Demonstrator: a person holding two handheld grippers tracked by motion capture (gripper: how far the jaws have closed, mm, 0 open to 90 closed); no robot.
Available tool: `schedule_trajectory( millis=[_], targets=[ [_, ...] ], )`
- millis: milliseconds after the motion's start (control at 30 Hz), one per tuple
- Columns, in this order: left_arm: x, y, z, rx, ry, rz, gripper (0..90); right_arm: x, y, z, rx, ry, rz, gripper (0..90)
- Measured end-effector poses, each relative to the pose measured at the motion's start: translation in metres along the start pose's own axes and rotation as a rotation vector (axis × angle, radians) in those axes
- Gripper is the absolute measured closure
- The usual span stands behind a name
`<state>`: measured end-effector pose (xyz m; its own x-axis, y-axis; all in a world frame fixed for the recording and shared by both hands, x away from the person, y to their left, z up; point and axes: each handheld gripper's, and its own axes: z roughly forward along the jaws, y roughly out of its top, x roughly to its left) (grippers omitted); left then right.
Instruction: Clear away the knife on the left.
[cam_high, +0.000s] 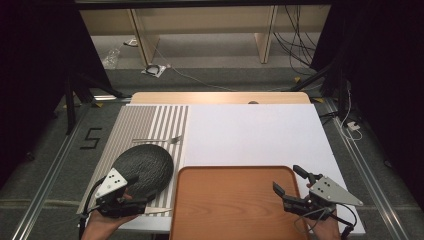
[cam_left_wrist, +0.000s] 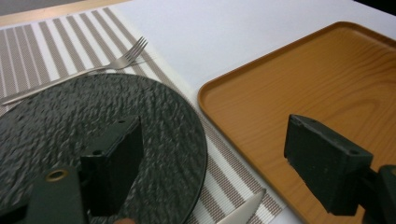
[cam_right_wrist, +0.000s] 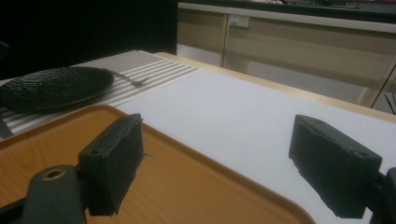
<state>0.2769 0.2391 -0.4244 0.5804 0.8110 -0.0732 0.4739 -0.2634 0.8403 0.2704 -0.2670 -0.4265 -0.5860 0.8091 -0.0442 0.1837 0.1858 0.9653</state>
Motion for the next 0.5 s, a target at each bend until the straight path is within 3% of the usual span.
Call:
schedule_trajectory(
  millis=[133,500],
  targets=[
    [0.005,-0.003,-0.003,0.04,0.029,0.0,20.9,0.002,0.0,0.0,-0.005,-0.007,-0.017,18.9],
    [0.018,-0.009,-0.011,0.103,0.059,-0.022,20.8,0.002,0.0,0.001,-0.007,0.002,-0.018,18.8]
  ],
)
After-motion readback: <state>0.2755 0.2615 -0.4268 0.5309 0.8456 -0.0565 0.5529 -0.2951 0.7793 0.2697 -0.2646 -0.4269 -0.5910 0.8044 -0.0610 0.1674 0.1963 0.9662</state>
